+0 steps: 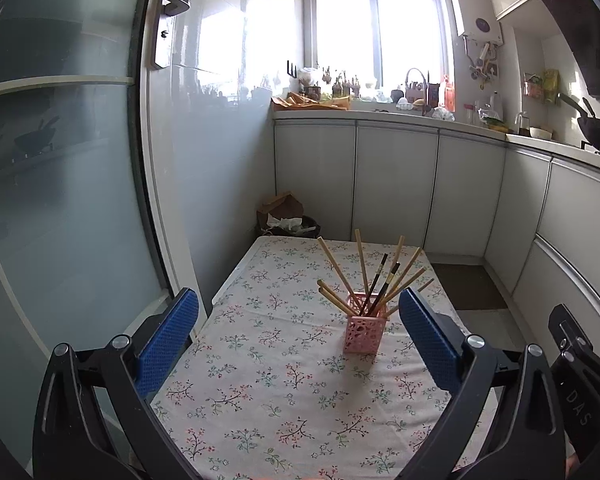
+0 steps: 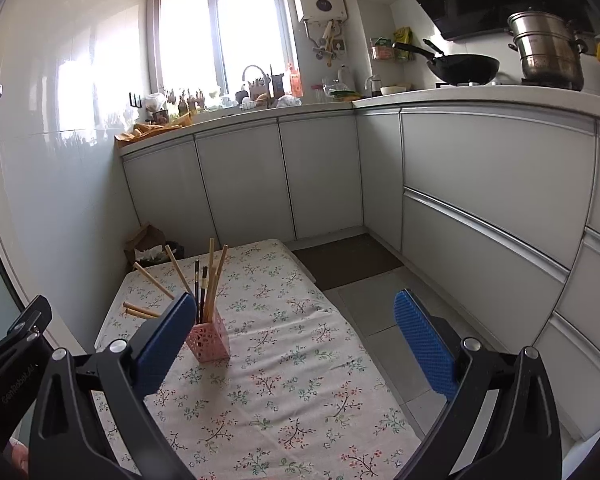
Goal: Organize utensils
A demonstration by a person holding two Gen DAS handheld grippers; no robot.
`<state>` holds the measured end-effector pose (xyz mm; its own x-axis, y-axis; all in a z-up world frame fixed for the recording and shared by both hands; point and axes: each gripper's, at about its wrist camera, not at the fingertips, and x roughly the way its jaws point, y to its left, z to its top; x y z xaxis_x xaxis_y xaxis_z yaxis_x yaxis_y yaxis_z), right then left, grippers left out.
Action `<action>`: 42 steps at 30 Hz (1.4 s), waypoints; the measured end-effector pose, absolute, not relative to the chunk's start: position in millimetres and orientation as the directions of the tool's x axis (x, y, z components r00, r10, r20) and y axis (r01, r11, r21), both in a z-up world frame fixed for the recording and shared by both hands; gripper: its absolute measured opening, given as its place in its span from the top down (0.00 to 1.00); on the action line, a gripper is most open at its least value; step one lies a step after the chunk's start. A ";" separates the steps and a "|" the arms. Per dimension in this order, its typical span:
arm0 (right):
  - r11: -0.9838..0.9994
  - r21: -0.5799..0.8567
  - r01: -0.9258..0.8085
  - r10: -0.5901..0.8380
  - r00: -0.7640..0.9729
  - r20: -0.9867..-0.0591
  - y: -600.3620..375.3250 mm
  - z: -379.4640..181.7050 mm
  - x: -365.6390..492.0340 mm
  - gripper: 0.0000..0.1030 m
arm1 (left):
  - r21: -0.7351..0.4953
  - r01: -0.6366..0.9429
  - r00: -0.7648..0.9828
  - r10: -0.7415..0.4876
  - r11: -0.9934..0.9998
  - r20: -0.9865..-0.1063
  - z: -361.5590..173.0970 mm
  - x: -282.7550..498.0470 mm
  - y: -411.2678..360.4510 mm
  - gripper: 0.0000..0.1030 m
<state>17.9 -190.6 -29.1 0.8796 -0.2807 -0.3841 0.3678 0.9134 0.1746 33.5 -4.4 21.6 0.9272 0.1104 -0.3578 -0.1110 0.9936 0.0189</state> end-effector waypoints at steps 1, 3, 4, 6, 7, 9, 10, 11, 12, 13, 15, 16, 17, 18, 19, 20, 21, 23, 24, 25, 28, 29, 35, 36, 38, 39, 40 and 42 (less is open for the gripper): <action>0.913 0.177 0.368 -0.280 0.879 -0.385 -191.8 -28.1 17.9 0.06 | 0.019 -0.111 0.928 0.110 0.994 -0.356 21.9 32.4 -4.8 0.07; 0.911 0.180 0.370 -0.280 0.878 -0.388 -193.6 -27.3 17.2 0.06 | 0.018 -0.106 0.927 0.105 0.994 -0.360 21.7 31.6 -5.5 0.07; 0.912 0.181 0.369 -0.277 0.878 -0.391 -193.8 -26.7 17.5 0.06 | 0.017 -0.101 0.926 0.100 0.995 -0.365 21.2 31.9 -5.9 0.07; 0.913 0.181 0.367 -0.273 0.876 -0.397 -193.5 -26.5 18.5 0.06 | 0.014 -0.087 0.922 0.086 0.996 -0.377 20.0 33.1 -6.9 0.07; 0.913 0.184 0.365 -0.269 0.876 -0.401 -193.8 -27.1 18.9 0.06 | 0.016 -0.083 0.921 0.083 0.996 -0.381 19.3 33.7 -7.9 0.07; 0.912 0.188 0.364 -0.264 0.873 -0.410 -194.1 -28.5 19.7 0.06 | 0.019 -0.079 0.920 0.080 0.997 -0.384 18.8 34.0 -9.0 0.07; 0.912 0.189 0.364 -0.264 0.873 -0.411 -194.3 -29.1 19.5 0.06 | 0.019 -0.075 0.919 0.077 0.997 -0.386 18.4 34.5 -9.6 0.07; 0.911 0.189 0.366 -0.265 0.872 -0.412 -194.5 -29.3 19.5 0.06 | 0.018 -0.073 0.918 0.074 0.997 -0.388 18.4 35.0 -9.1 0.07; 0.911 0.190 0.366 -0.265 0.872 -0.412 -194.9 -29.4 19.4 0.06 | 0.015 -0.069 0.918 0.069 0.998 -0.391 18.1 35.4 -8.5 0.07; 0.910 0.194 0.366 -0.263 0.872 -0.412 -195.7 -29.3 19.4 0.06 | 0.006 -0.064 0.916 0.061 0.998 -0.397 17.9 36.3 -7.6 0.07; 0.910 0.197 0.366 -0.261 0.872 -0.414 -197.3 -28.8 19.0 0.06 | -0.002 -0.065 0.914 0.058 0.998 -0.402 16.8 37.0 -6.6 0.07; 0.910 0.198 0.364 -0.258 0.872 -0.416 -198.1 -28.7 19.4 0.06 | 0.000 -0.065 0.912 0.059 0.998 -0.405 16.5 37.8 -6.7 0.07; 0.910 0.200 0.363 -0.256 0.872 -0.418 -198.5 -29.0 19.5 0.06 | 0.001 -0.064 0.911 0.059 0.998 -0.408 16.3 38.2 -7.2 0.07; 0.910 0.201 0.364 -0.257 0.872 -0.418 -198.6 -29.3 19.7 0.06 | 0.003 -0.063 0.910 0.059 0.998 -0.410 15.9 38.8 -7.3 0.07; 0.910 0.200 0.363 -0.256 0.871 -0.419 -198.7 -29.4 20.1 0.06 | 0.003 -0.064 0.910 0.060 0.998 -0.410 15.9 38.9 -7.2 0.07; 0.910 0.198 0.363 -0.256 0.870 -0.421 -198.4 -30.0 20.8 0.06 | 0.004 -0.063 0.910 0.059 0.998 -0.411 15.7 39.1 -7.4 0.07; 0.911 0.197 0.363 -0.255 0.869 -0.423 -198.5 -29.8 22.0 0.06 | 0.003 -0.062 0.910 0.058 0.998 -0.412 15.8 39.0 -7.7 0.07; 0.912 0.194 0.362 -0.254 0.868 -0.427 -198.3 -30.1 23.1 0.06 | 0.005 -0.058 0.911 0.055 0.998 -0.410 16.5 38.5 -8.6 0.07; 0.912 0.192 0.363 -0.256 0.867 -0.428 -198.0 -30.5 23.5 0.06 | 0.005 -0.057 0.911 0.055 0.998 -0.408 17.0 38.2 -8.5 0.07; 0.912 0.190 0.364 -0.257 0.866 -0.428 -198.0 -30.9 23.4 0.06 | 0.004 -0.058 0.912 0.055 0.998 -0.406 17.3 37.9 -8.2 0.07; 0.911 0.188 0.367 -0.260 0.865 -0.429 -197.7 -31.4 23.5 0.06 | 0.002 -0.057 0.912 0.053 0.998 -0.408 16.9 37.3 -8.2 0.07; 0.910 0.189 0.369 -0.261 0.865 -0.429 -197.7 -31.1 23.9 0.06 | 0.002 -0.057 0.911 0.053 0.998 -0.408 16.9 36.9 -8.2 0.07; 0.908 0.187 0.374 -0.264 0.861 -0.435 -197.9 -32.2 25.1 0.06 | 0.006 -0.051 0.913 0.049 0.999 -0.405 16.8 36.0 -8.5 0.07; 0.908 0.189 0.373 -0.262 0.860 -0.438 -198.0 -32.5 25.4 0.06 | 0.008 -0.050 0.913 0.048 0.999 -0.405 16.2 36.6 -8.4 0.07; 0.908 0.190 0.373 -0.261 0.859 -0.439 -198.9 -32.4 26.1 0.06 | 0.008 -0.048 0.913 0.047 0.999 -0.406 16.1 37.1 -8.5 0.07; 0.908 0.190 0.373 -0.262 0.859 -0.439 -198.7 -32.2 25.9 0.06 | 0.007 -0.048 0.912 0.046 0.999 -0.408 15.9 37.3 -8.4 0.07; 0.908 0.189 0.373 -0.262 0.859 -0.439 -198.7 -32.1 26.0 0.06 | 0.005 -0.048 0.911 0.046 0.999 -0.409 15.5 37.6 -7.9 0.07; 0.908 0.190 0.373 -0.261 0.859 -0.440 -198.9 -32.2 26.2 0.06 | 0.004 -0.050 0.912 0.048 0.999 -0.408 16.4 37.5 -7.4 0.07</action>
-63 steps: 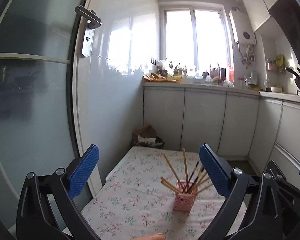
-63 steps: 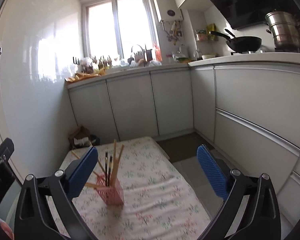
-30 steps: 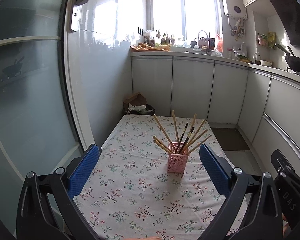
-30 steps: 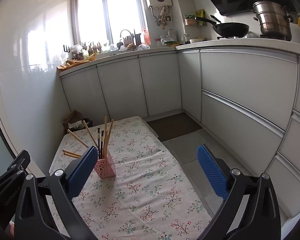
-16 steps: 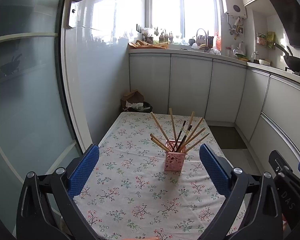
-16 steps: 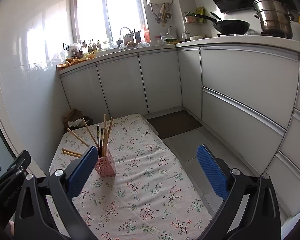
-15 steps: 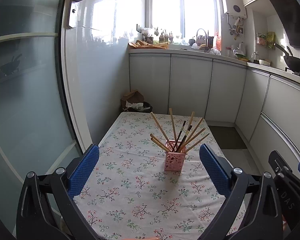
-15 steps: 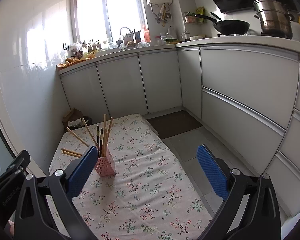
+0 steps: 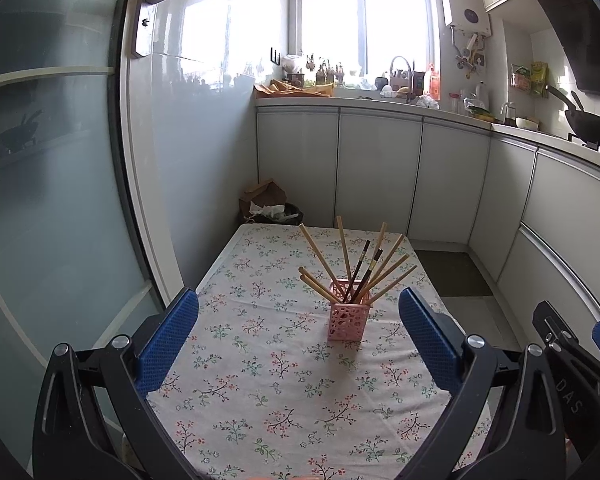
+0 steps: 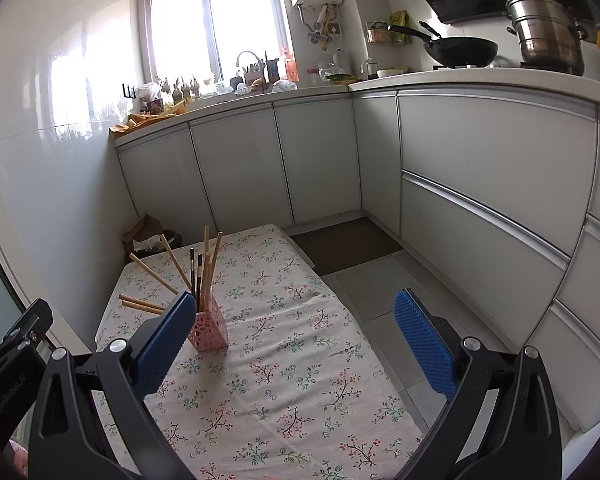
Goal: Organize utensils
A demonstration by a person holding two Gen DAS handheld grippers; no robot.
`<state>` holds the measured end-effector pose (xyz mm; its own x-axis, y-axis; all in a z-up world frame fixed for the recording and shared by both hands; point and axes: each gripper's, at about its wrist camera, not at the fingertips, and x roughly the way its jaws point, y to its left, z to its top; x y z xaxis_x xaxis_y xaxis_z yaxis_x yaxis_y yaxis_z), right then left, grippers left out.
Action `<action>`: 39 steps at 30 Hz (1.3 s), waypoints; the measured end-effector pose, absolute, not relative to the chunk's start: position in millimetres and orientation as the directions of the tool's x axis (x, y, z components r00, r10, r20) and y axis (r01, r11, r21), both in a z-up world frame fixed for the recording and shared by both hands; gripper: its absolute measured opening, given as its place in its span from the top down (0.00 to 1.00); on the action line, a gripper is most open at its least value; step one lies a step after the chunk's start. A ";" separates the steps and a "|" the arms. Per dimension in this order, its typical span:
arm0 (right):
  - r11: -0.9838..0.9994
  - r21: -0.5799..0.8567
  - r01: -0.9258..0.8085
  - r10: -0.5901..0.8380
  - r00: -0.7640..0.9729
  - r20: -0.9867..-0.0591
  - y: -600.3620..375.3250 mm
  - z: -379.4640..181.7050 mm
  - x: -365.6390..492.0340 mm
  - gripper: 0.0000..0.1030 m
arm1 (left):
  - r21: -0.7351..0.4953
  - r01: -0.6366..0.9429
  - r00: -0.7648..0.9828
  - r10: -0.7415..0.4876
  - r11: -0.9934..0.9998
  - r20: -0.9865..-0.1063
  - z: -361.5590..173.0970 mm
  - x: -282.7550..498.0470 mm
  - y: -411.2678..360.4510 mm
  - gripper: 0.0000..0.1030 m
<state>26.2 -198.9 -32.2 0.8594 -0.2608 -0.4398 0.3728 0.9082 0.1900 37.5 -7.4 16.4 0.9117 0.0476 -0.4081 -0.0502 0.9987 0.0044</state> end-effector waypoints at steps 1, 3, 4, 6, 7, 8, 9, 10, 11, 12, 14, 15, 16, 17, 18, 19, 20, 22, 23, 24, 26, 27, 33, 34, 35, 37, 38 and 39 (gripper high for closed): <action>0.908 0.189 0.373 -0.261 0.859 -0.441 -198.6 -32.3 26.2 0.06 | 0.005 -0.052 0.912 0.050 0.999 -0.407 16.8 37.1 -7.3 0.07; 0.909 0.189 0.372 -0.258 0.858 -0.444 -198.9 -32.4 26.8 0.06 | 0.004 -0.052 0.912 0.049 0.999 -0.407 16.9 37.2 -7.1 0.07; 0.909 0.191 0.370 -0.255 0.858 -0.446 -199.2 -32.5 27.4 0.06 | 0.004 -0.052 0.912 0.049 0.999 -0.407 16.8 37.4 -7.0 0.07; 0.910 0.193 0.368 -0.251 0.857 -0.450 -198.4 -33.4 27.9 0.06 | 0.007 -0.054 0.911 0.052 0.999 -0.408 17.5 36.9 -8.0 0.07; 0.909 0.195 0.368 -0.250 0.857 -0.451 -198.7 -34.1 28.1 0.06 | 0.006 -0.052 0.911 0.050 0.999 -0.410 17.6 37.0 -7.8 0.07; 0.909 0.195 0.368 -0.250 0.856 -0.452 -198.9 -34.3 28.0 0.06 | 0.006 -0.050 0.910 0.048 0.999 -0.413 17.8 37.2 -7.9 0.07; 0.909 0.195 0.369 -0.251 0.856 -0.452 -198.7 -35.1 27.7 0.06 | 0.008 -0.050 0.909 0.049 0.999 -0.413 18.1 36.7 -8.6 0.07; 0.909 0.194 0.369 -0.251 0.856 -0.452 -198.8 -35.2 27.4 0.06 | 0.011 -0.048 0.909 0.049 0.999 -0.414 18.2 36.7 -9.0 0.07; 0.909 0.194 0.369 -0.252 0.856 -0.451 -198.8 -35.2 27.2 0.06 | 0.012 -0.046 0.908 0.046 0.999 -0.416 17.9 36.7 -9.5 0.07; 0.909 0.194 0.369 -0.252 0.856 -0.451 -198.9 -35.2 27.3 0.06 | 0.012 -0.043 0.907 0.044 0.999 -0.420 17.8 36.9 -9.8 0.07; 0.909 0.195 0.368 -0.251 0.857 -0.450 -200.3 -34.5 27.5 0.06 | 0.012 -0.042 0.906 0.043 0.999 -0.422 17.3 38.1 -10.0 0.07; 0.909 0.196 0.369 -0.251 0.857 -0.450 -200.8 -34.4 27.3 0.06 | 0.013 -0.042 0.906 0.044 0.999 -0.421 17.3 38.2 -10.0 0.07; 0.909 0.194 0.370 -0.252 0.856 -0.450 -200.4 -34.4 27.7 0.06 | 0.011 -0.042 0.906 0.042 0.999 -0.422 17.3 38.3 -9.8 0.07; 0.909 0.194 0.369 -0.252 0.856 -0.451 -200.0 -34.9 27.9 0.06 | 0.009 -0.042 0.905 0.042 0.999 -0.423 17.3 38.3 -9.7 0.07; 0.909 0.194 0.369 -0.251 0.856 -0.452 -200.1 -35.0 28.0 0.06 | 0.009 -0.043 0.905 0.042 0.999 -0.424 17.2 38.3 -9.7 0.07; 0.909 0.193 0.370 -0.253 0.856 -0.451 -200.0 -34.9 27.7 0.06 | 0.010 -0.043 0.905 0.043 0.999 -0.423 16.8 38.0 -9.4 0.07; 0.909 0.193 0.370 -0.253 0.856 -0.451 -200.1 -34.9 27.7 0.06 | 0.010 -0.042 0.905 0.042 0.999 -0.423 16.4 38.0 -9.3 0.07; 0.909 0.195 0.367 -0.249 0.856 -0.454 -200.7 -35.0 27.9 0.06 | 0.012 -0.043 0.904 0.044 0.999 -0.425 15.9 38.3 -9.5 0.07; 0.909 0.195 0.367 -0.248 0.856 -0.454 -200.9 -35.2 27.7 0.06 | 0.014 -0.043 0.904 0.045 0.999 -0.426 15.7 38.7 -9.4 0.07; 0.909 0.195 0.367 -0.248 0.856 -0.453 -201.0 -35.2 27.5 0.06 | 0.015 -0.042 0.903 0.044 0.999 -0.428 15.3 38.7 -9.6 0.07; 0.909 0.195 0.368 -0.249 0.855 -0.455 -200.5 -35.3 27.9 0.06 | 0.016 -0.039 0.901 0.042 0.999 -0.432 14.8 39.5 -9.9 0.07; 0.909 0.196 0.367 -0.247 0.855 -0.456 -200.9 -35.5 28.3 0.06 | 0.016 -0.037 0.900 0.040 0.999 -0.434 14.6 40.1 -9.6 0.07; 0.909 0.197 0.367 -0.246 0.854 -0.457 -201.0 -36.7 27.8 0.06 | 0.013 -0.039 0.900 0.040 0.999 -0.435 14.2 40.7 -10.3 0.07; 0.909 0.197 0.367 -0.246 0.855 -0.458 -201.2 -36.8 27.8 0.06 | 0.013 -0.038 0.900 0.040 0.999 -0.434 14.3 40.7 -10.1 0.07; 0.909 0.198 0.367 -0.245 0.854 -0.458 -201.3 -36.8 27.8 0.06 | 0.014 -0.038 0.900 0.040 0.999 -0.433 14.4 40.8 -10.3 0.07; 0.909 0.198 0.366 -0.244 0.854 -0.460 -201.2 -36.9 28.0 0.06 | 0.016 -0.038 0.900 0.041 0.999 -0.434 14.2 41.2 -10.5 0.07; 0.910 0.197 0.366 -0.244 0.854 -0.460 -200.5 -37.1 28.1 0.06 | 0.014 -0.039 0.900 0.041 0.999 -0.434 14.3 40.8 -10.1 0.07; 0.910 0.196 0.366 -0.244 0.853 -0.461 -200.4 -37.4 28.1 0.06 | 0.015 -0.040 0.900 0.043 0.999 -0.433 14.4 40.7 -10.2 0.07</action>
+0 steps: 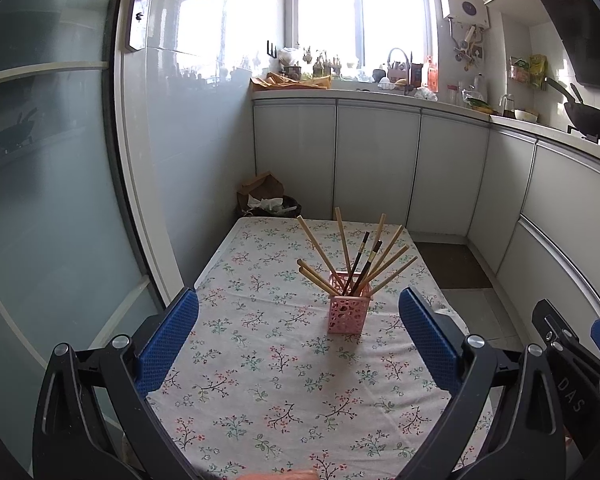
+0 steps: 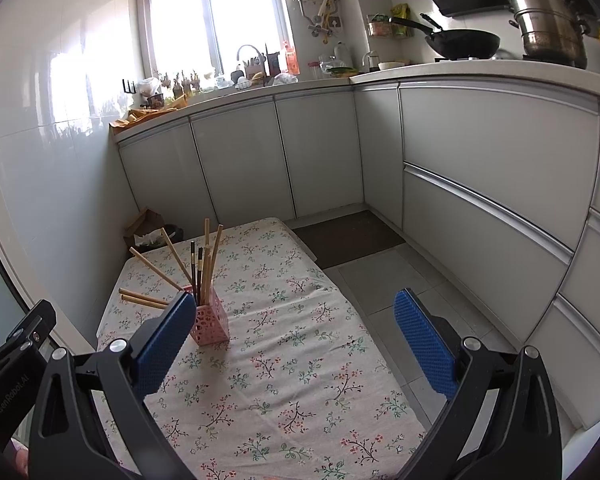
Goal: Organize utensils
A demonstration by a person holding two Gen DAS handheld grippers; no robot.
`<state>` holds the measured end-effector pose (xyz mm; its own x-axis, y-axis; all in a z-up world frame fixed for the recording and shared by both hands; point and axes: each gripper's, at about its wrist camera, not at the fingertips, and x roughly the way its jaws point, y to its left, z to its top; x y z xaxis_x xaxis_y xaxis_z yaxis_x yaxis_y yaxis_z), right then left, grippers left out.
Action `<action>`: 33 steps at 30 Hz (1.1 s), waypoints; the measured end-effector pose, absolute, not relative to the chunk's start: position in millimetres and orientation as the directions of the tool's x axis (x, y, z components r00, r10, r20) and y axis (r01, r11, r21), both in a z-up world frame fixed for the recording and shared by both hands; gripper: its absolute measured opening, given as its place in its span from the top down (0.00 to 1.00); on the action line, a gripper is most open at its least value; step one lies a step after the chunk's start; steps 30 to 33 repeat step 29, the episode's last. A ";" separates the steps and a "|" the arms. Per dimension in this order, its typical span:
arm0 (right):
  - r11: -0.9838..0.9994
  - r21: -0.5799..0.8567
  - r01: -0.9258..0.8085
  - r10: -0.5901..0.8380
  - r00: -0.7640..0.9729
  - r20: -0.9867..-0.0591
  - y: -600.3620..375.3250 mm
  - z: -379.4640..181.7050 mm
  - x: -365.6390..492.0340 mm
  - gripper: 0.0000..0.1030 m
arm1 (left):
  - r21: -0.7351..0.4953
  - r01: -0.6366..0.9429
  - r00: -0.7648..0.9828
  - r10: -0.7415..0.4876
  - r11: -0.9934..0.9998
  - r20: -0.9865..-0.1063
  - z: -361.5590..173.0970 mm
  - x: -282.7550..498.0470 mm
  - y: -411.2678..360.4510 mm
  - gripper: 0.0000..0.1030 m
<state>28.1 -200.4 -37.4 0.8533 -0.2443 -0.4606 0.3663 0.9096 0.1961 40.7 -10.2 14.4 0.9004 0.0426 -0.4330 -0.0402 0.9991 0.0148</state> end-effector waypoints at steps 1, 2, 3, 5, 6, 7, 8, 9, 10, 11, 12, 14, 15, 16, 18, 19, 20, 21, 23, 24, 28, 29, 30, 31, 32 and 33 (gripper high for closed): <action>0.910 0.196 0.366 -0.244 0.853 -0.461 -200.3 -37.4 28.1 0.06 | 0.017 -0.041 0.901 0.044 0.999 -0.432 14.6 41.6 -10.0 0.07; 0.909 0.197 0.367 -0.244 0.853 -0.461 -200.2 -37.4 28.0 0.06 | 0.018 -0.041 0.902 0.045 0.999 -0.430 14.4 41.9 -10.2 0.07; 0.909 0.197 0.367 -0.244 0.853 -0.461 -200.2 -37.5 28.0 0.06 | 0.021 -0.043 0.903 0.048 0.999 -0.427 14.1 42.1 -10.2 0.07; 0.910 0.196 0.366 -0.243 0.853 -0.461 -200.1 -37.5 28.2 0.06 | 0.031 -0.052 0.907 0.060 0.998 -0.416 13.8 41.2 -10.9 0.07; 0.910 0.197 0.365 -0.242 0.853 -0.462 -200.1 -37.6 28.1 0.06 | 0.033 -0.052 0.908 0.061 0.998 -0.414 13.4 40.7 -11.4 0.07; 0.910 0.198 0.366 -0.242 0.853 -0.463 -199.7 -38.4 27.9 0.06 | 0.034 -0.051 0.909 0.060 0.998 -0.413 12.9 40.5 -11.8 0.07; 0.909 0.198 0.366 -0.242 0.853 -0.463 -199.6 -38.6 27.7 0.06 | 0.036 -0.049 0.909 0.060 0.998 -0.412 12.6 40.5 -12.4 0.07; 0.909 0.198 0.366 -0.242 0.853 -0.463 -199.4 -38.8 27.7 0.06 | 0.040 -0.049 0.910 0.061 0.998 -0.410 12.6 39.7 -13.3 0.07; 0.909 0.198 0.366 -0.242 0.853 -0.463 -199.5 -38.8 27.6 0.06 | 0.043 -0.048 0.912 0.061 0.998 -0.404 11.7 38.7 -13.9 0.08; 0.909 0.198 0.366 -0.243 0.853 -0.462 -199.6 -38.8 27.6 0.06 | 0.043 -0.046 0.917 0.059 0.998 -0.395 11.4 37.5 -14.1 0.09; 0.909 0.199 0.367 -0.244 0.853 -0.461 -199.7 -39.0 27.2 0.06 | 0.042 -0.046 0.920 0.059 0.998 -0.388 11.3 36.5 -14.1 0.11; 0.907 0.202 0.370 -0.245 0.853 -0.461 -199.9 -39.6 26.3 0.06 | 0.040 -0.047 0.922 0.059 0.998 -0.383 11.6 35.5 -13.8 0.13; 0.906 0.202 0.371 -0.246 0.852 -0.461 -199.7 -39.8 26.1 0.06 | 0.036 -0.047 0.923 0.057 0.998 -0.381 11.9 35.5 -13.3 0.13; 0.906 0.201 0.372 -0.247 0.852 -0.461 -199.5 -40.1 25.9 0.06 | 0.032 -0.047 0.926 0.056 0.998 -0.374 12.2 34.7 -12.4 0.15; 0.906 0.201 0.373 -0.248 0.851 -0.462 -199.0 -40.4 25.8 0.06 | 0.030 -0.042 0.928 0.050 0.999 -0.369 13.2 33.9 -13.6 0.16; 0.906 0.202 0.372 -0.246 0.851 -0.463 -198.8 -40.4 26.1 0.06 | 0.029 -0.036 0.927 0.044 0.999 -0.371 13.2 34.0 -13.8 0.16; 0.906 0.202 0.371 -0.245 0.852 -0.462 -198.4 -40.3 25.9 0.06 | 0.031 -0.030 0.927 0.040 0.999 -0.374 13.2 34.3 -14.6 0.15; 0.907 0.202 0.370 -0.246 0.853 -0.461 -198.4 -39.2 25.6 0.06 | 0.036 -0.023 0.925 0.035 0.999 -0.378 13.1 34.6 -15.9 0.12; 0.907 0.204 0.369 -0.245 0.855 -0.458 -197.5 -38.2 25.0 0.06 | 0.039 -0.016 0.921 0.029 0.999 -0.388 13.7 35.2 -17.5 0.08; 0.907 0.205 0.368 -0.244 0.855 -0.457 -198.7 -37.5 25.2 0.06 | 0.035 -0.014 0.920 0.027 0.999 -0.391 14.3 35.7 -17.5 0.07; 0.906 0.207 0.369 -0.244 0.855 -0.457 -199.2 -37.4 25.1 0.06 | 0.017 -0.027 0.917 0.031 0.999 -0.397 16.3 36.1 -14.7 0.07; 0.906 0.208 0.369 -0.244 0.855 -0.457 -199.3 -37.5 25.1 0.06 | 0.016 -0.023 0.915 0.027 1.000 -0.402 16.1 36.9 -14.4 0.07; 0.906 0.208 0.369 -0.244 0.855 -0.457 -199.3 -37.5 25.1 0.06 | 0.016 -0.023 0.915 0.027 1.000 -0.402 16.1 36.9 -14.4 0.07; 0.906 0.208 0.369 -0.244 0.855 -0.457 -199.3 -37.5 25.1 0.06 | 0.016 -0.023 0.915 0.027 1.000 -0.402 16.1 36.9 -14.4 0.07; 0.906 0.208 0.369 -0.244 0.855 -0.457 -199.3 -37.5 25.1 0.06 | 0.016 -0.023 0.915 0.027 1.000 -0.402 16.1 36.9 -14.4 0.07; 0.906 0.208 0.369 -0.244 0.855 -0.457 -199.3 -37.5 25.1 0.06 | 0.016 -0.023 0.915 0.027 1.000 -0.402 16.1 36.9 -14.4 0.07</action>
